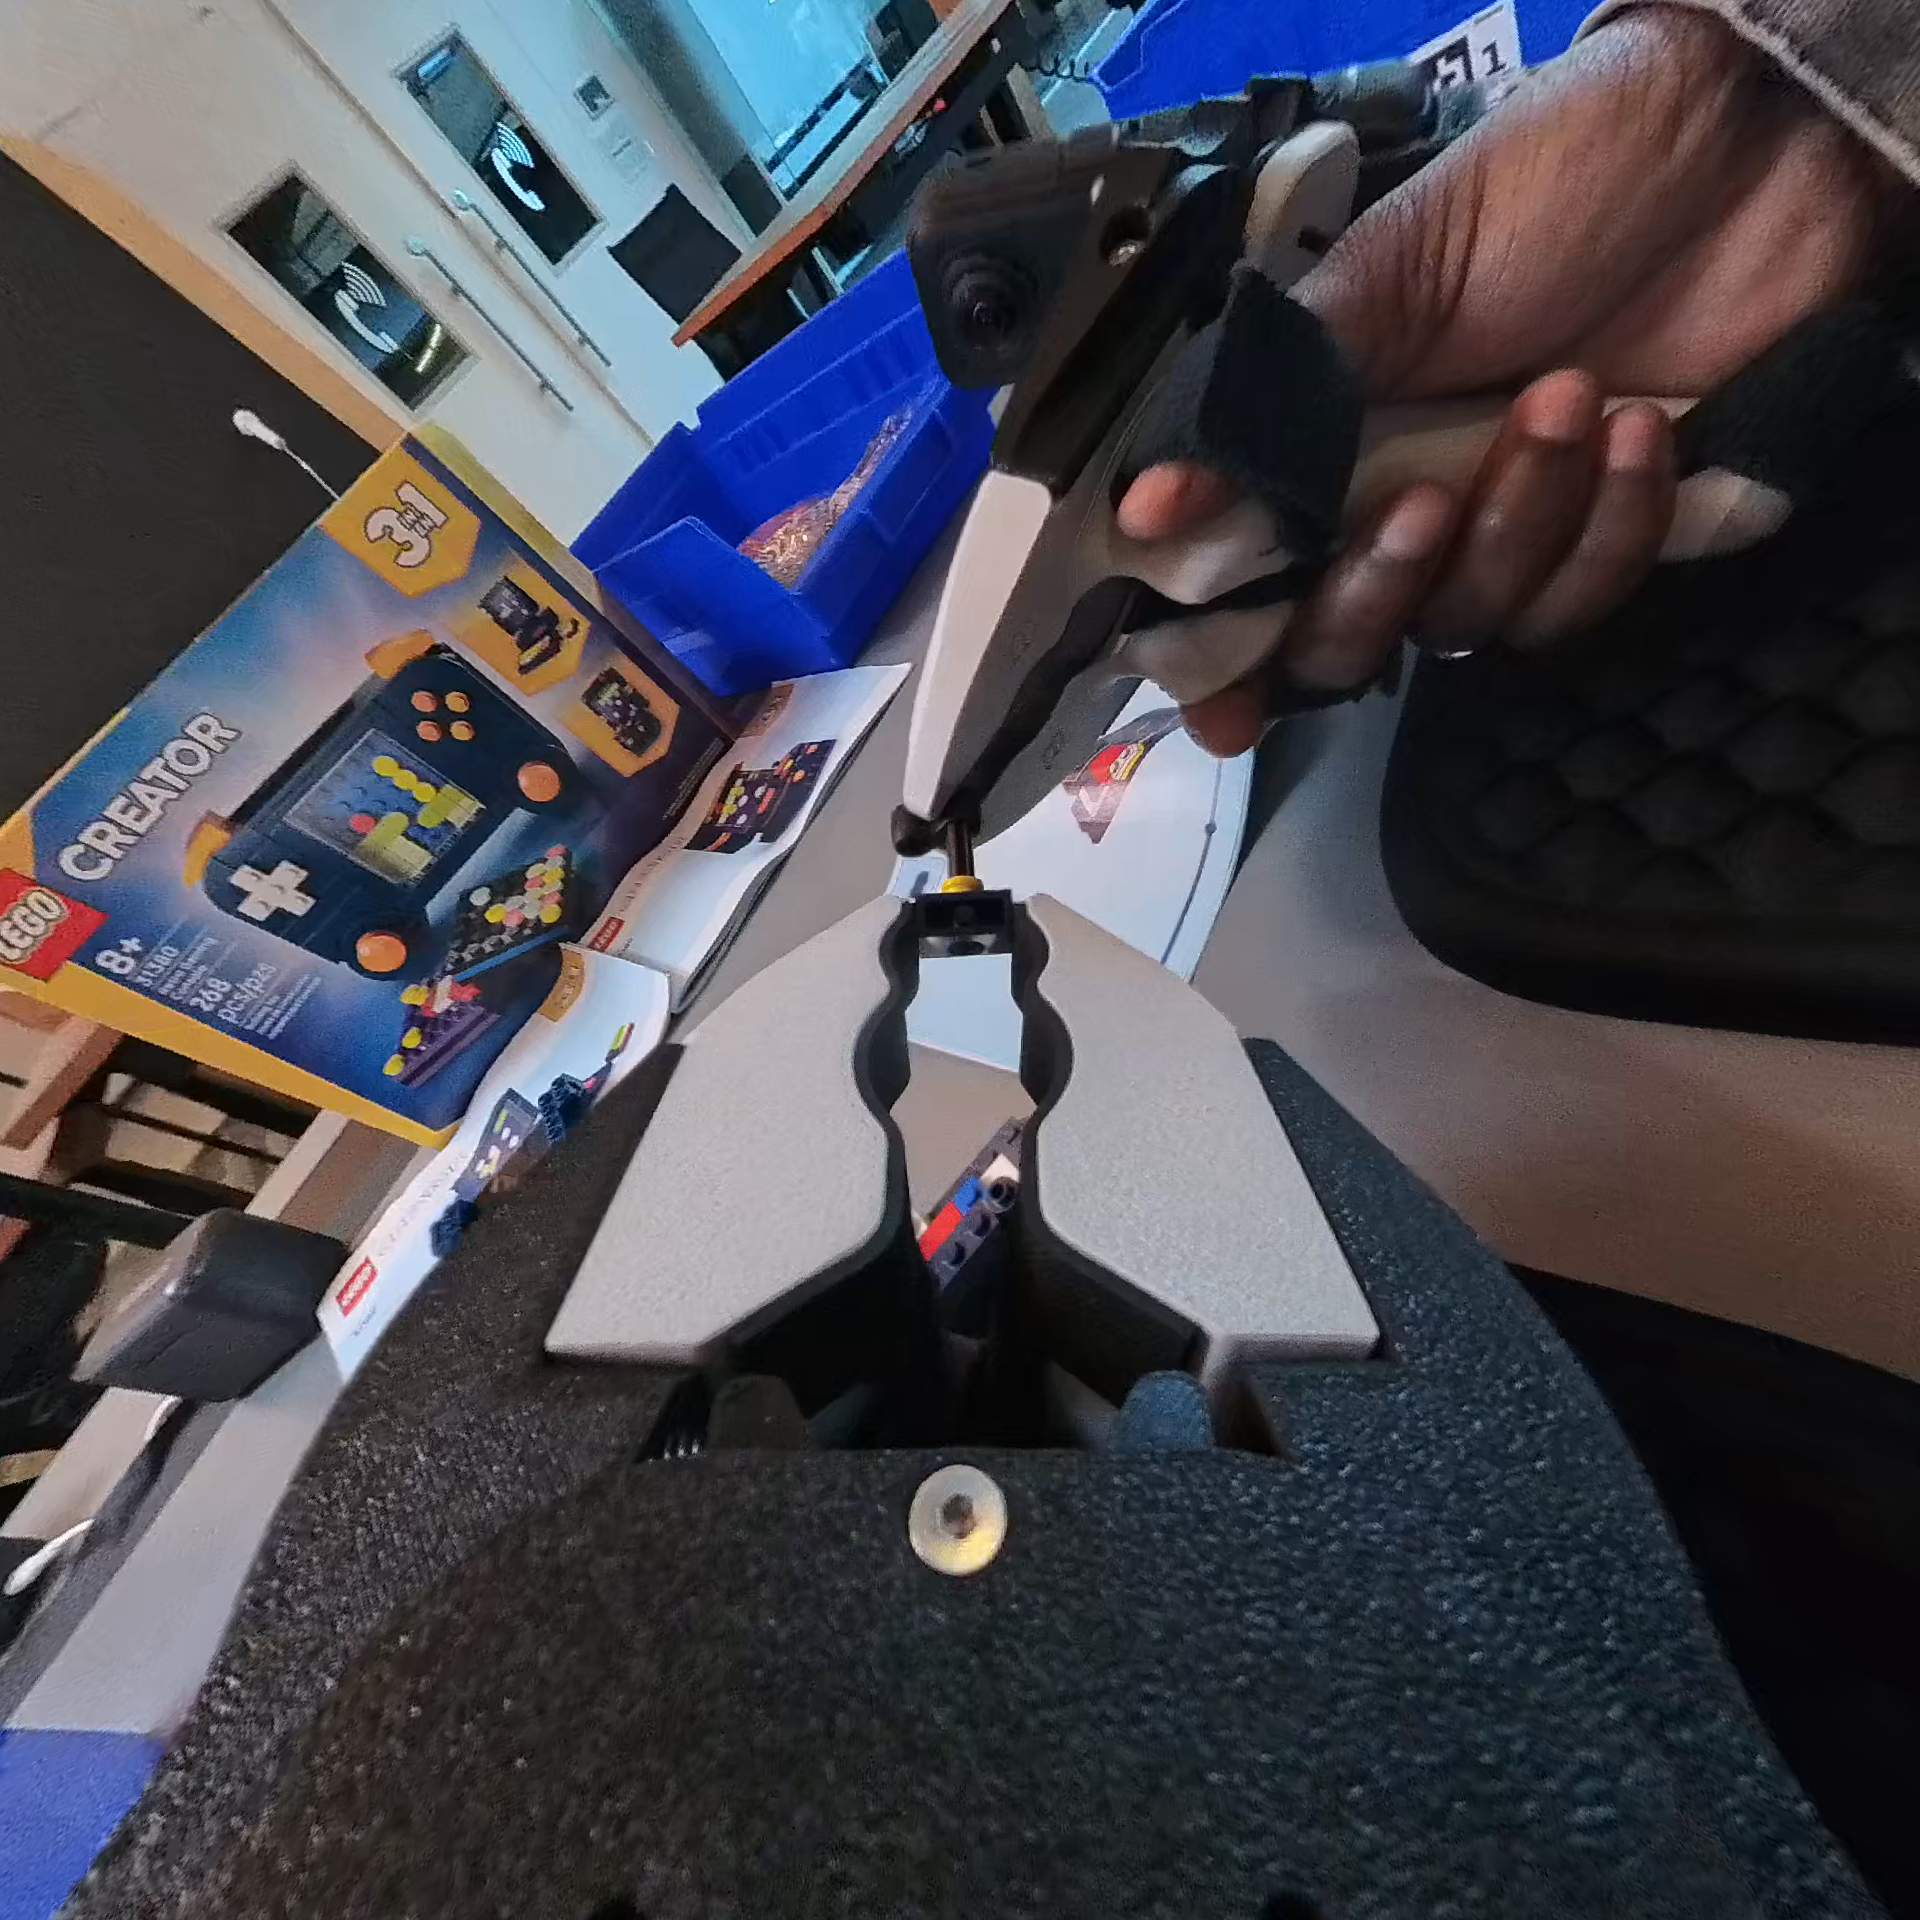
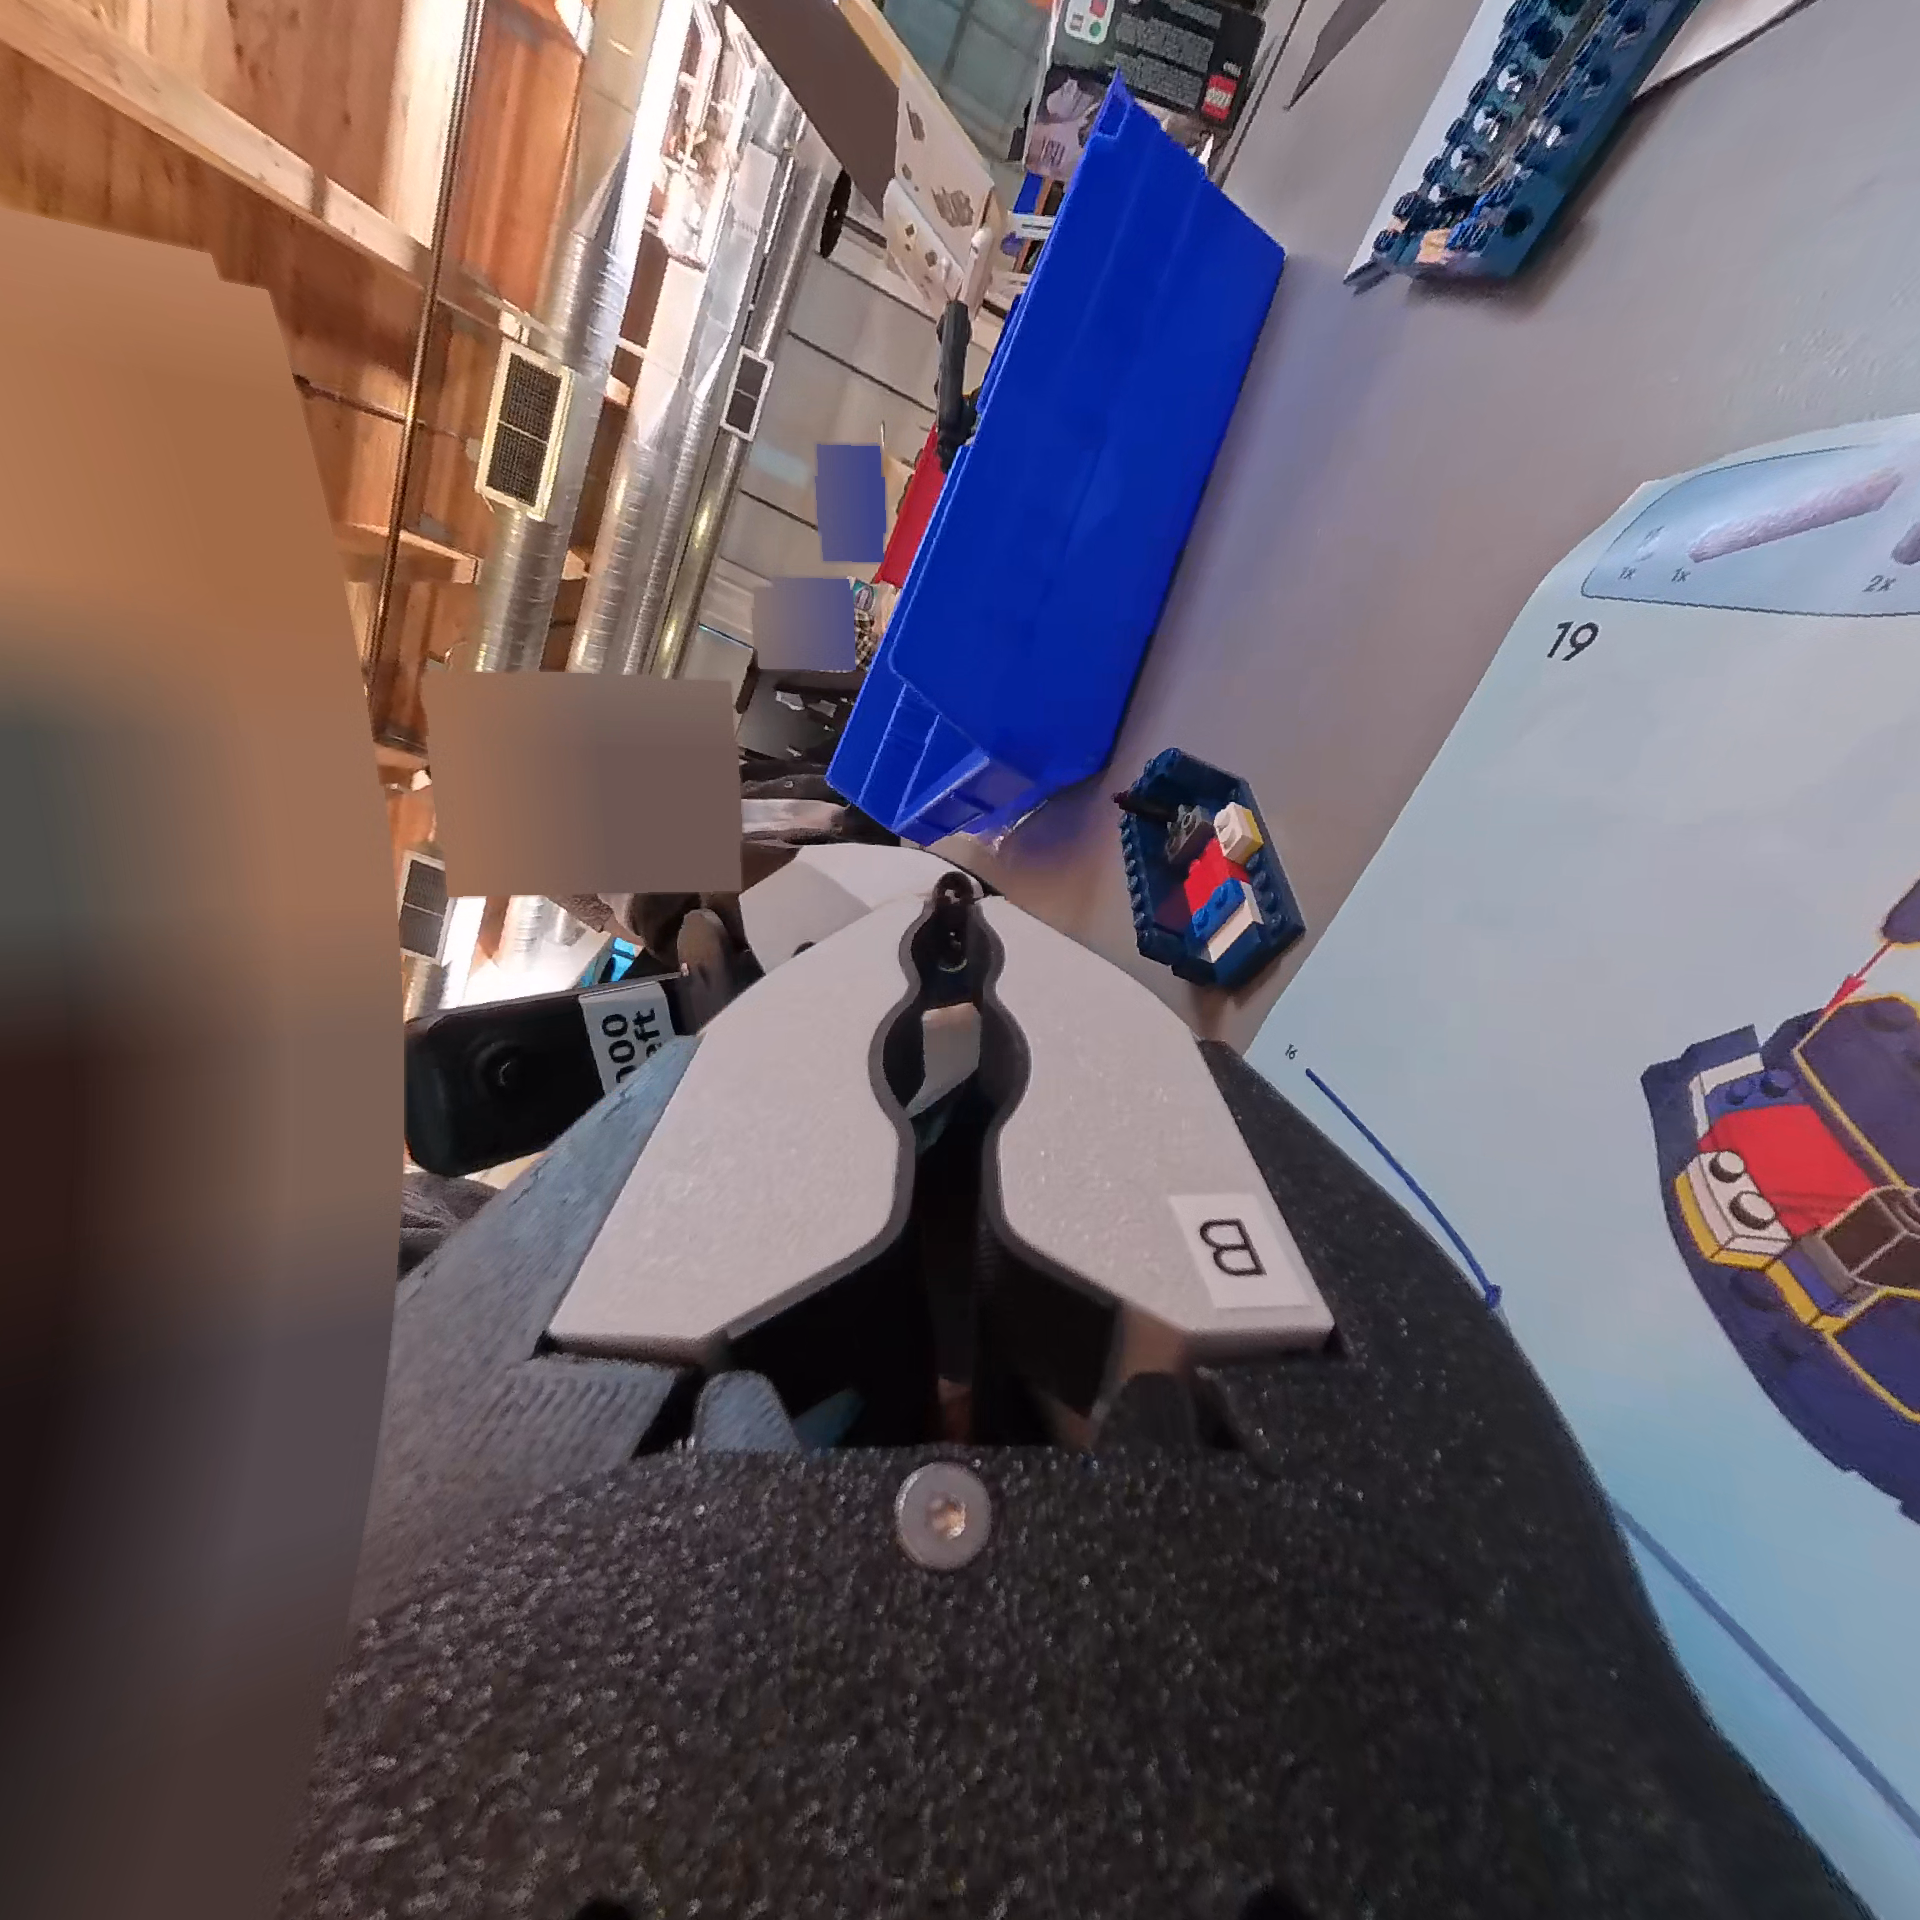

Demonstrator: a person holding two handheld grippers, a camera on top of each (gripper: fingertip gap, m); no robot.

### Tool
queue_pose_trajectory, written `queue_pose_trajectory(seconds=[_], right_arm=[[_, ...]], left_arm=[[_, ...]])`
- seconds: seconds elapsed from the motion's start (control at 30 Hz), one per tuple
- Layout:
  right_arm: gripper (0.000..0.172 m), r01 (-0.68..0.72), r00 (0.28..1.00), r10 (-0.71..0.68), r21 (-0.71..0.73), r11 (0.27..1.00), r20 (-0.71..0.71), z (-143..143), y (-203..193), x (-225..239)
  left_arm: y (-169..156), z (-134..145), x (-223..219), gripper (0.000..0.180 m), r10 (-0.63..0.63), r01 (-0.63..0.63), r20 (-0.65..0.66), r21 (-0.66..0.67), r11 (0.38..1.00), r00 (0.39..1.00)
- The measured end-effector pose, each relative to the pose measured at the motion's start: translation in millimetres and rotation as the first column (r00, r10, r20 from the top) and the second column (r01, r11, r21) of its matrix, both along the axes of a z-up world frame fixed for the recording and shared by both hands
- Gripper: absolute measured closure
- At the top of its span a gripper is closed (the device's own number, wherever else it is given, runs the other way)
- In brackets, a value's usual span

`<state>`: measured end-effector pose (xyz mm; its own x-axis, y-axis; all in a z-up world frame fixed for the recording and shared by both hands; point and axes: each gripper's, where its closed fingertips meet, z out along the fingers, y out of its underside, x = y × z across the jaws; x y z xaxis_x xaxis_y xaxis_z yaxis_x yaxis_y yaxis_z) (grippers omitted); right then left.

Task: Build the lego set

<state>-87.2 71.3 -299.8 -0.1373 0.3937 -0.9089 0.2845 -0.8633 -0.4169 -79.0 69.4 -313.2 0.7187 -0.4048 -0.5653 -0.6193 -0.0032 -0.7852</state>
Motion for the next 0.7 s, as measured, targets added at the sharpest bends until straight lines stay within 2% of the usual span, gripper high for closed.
queue_pose_trajectory(seconds=[0.13,0.2,0.5,0.7], right_arm=[[0.167,0.026,0.999,-0.027,0.050,0.998,0.020,-3.1,0.6,-1.7],[0.167,0.054,0.998,-0.056,0.086,0.995,0.028,-3.9,1.8,-2.9],[0.166,0.151,0.989,-0.150,0.097,0.984,-0.017,3.7,2.1,-8.9],[0.166,0.209,0.978,-0.206,0.099,0.973,-0.038,7.0,2.4,-12.4]], left_arm=[[1.5,-2.3,-1.4,0.164,0.033,-0.031,-0.094,0.023,0.999,0.995],[2.7,-3.1,-2.5,0.164,0.051,-0.049,-0.102,0.017,0.999,0.993],[2.5,3.2,-5.7,0.164,0.059,-0.059,0.048,-0.006,0.998,0.997],[3.5,5.9,-7.9,0.164,0.075,-0.075,0.074,0.000,0.997,0.994]])
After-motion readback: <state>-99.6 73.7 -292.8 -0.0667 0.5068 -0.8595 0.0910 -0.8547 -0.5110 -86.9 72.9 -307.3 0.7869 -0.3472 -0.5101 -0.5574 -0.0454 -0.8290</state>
